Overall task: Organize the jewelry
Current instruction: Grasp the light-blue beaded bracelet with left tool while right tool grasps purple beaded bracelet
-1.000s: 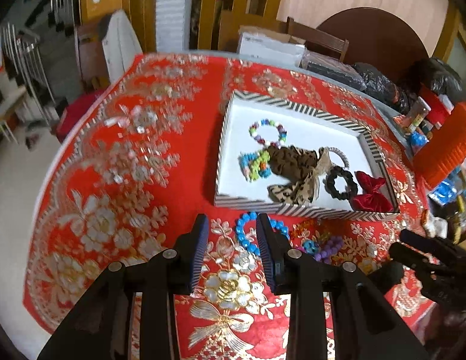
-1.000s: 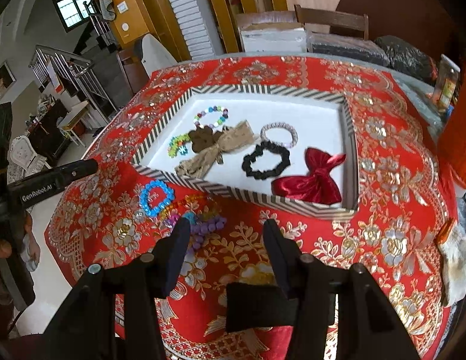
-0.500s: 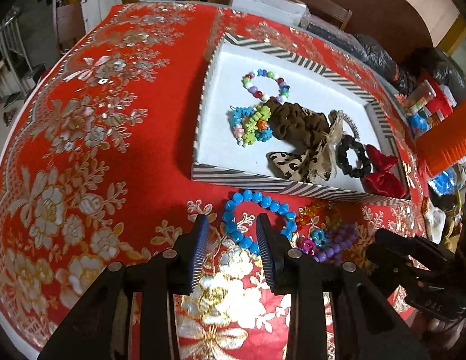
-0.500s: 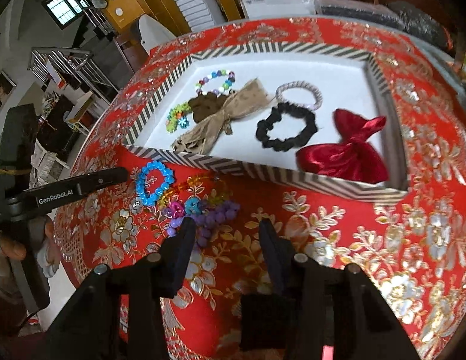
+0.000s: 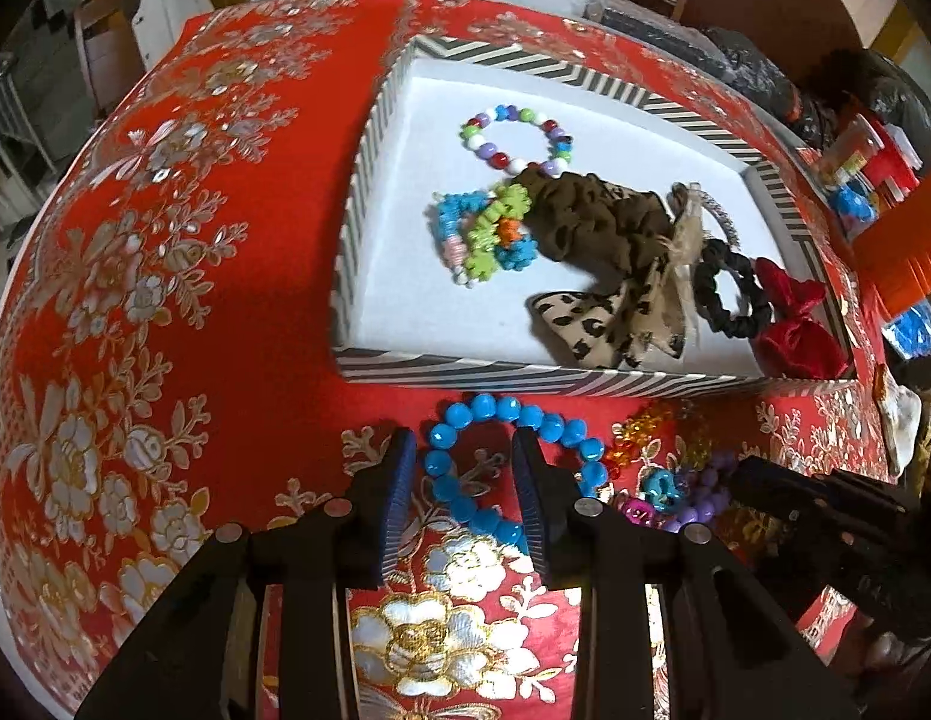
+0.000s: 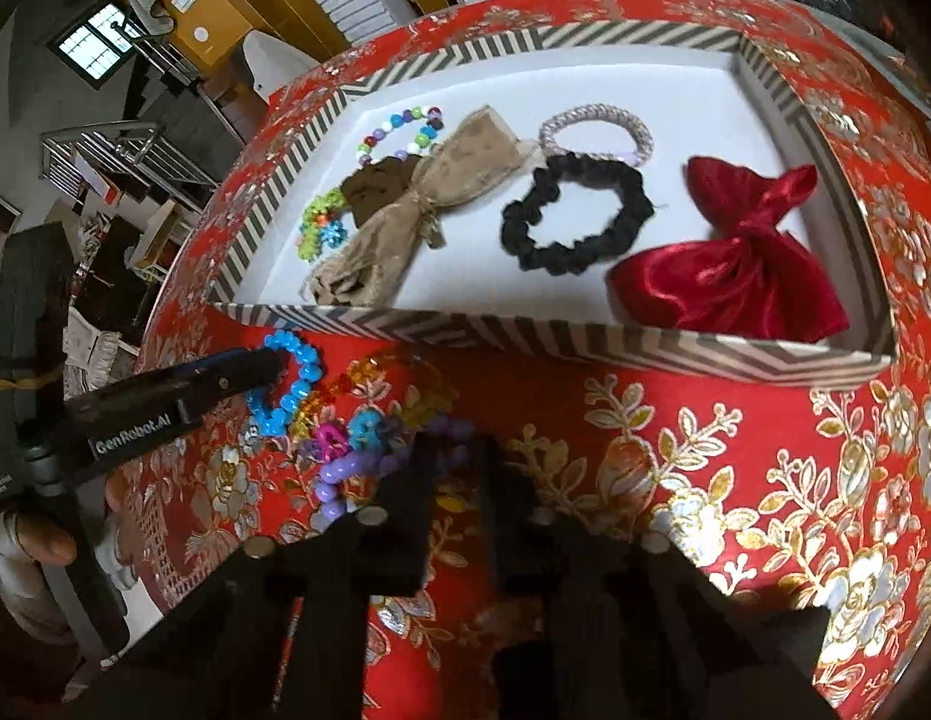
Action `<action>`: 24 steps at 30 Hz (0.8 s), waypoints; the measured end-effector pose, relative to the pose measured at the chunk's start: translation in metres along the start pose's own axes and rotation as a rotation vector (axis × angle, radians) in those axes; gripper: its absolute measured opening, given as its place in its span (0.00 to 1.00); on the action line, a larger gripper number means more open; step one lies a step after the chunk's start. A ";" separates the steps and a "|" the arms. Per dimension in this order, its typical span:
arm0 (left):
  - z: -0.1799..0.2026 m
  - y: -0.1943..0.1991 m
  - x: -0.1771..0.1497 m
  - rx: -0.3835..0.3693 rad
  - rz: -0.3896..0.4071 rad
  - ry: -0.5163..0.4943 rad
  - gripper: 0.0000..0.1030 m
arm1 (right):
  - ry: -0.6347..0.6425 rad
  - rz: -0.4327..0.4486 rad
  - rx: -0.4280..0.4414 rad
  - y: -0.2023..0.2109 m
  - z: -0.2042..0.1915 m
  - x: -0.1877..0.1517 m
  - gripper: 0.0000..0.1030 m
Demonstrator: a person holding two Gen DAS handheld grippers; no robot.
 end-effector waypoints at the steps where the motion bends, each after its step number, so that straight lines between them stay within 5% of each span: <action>1: 0.001 0.000 0.000 -0.009 0.001 -0.003 0.06 | 0.002 0.002 0.000 0.002 0.001 0.000 0.06; 2: 0.001 -0.001 0.000 -0.019 -0.002 -0.004 0.00 | 0.002 0.011 0.008 0.006 0.001 -0.001 0.06; 11: 0.008 0.037 0.002 -0.080 0.081 0.000 0.00 | 0.013 0.090 0.077 0.058 0.004 0.004 0.01; 15: 0.008 0.047 0.002 -0.074 0.089 0.009 0.00 | 0.080 0.075 0.041 0.059 0.001 0.003 0.02; 18: 0.008 0.056 -0.004 -0.071 0.105 0.019 0.00 | 0.076 0.011 0.018 0.044 0.003 -0.003 0.26; 24: 0.006 0.070 -0.011 -0.048 0.127 0.027 0.00 | -0.009 -0.022 0.030 0.012 0.006 -0.005 0.29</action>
Point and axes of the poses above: each gripper's, at about its wrist camera, not at the fingertips, and y roughly against the way its jaws point, z to its right, x to its top, the point moved 3 cm from there along -y, roughly the way its jaws point, and after that the axes turned 11 degrees about -y, right-handed, at the moved point
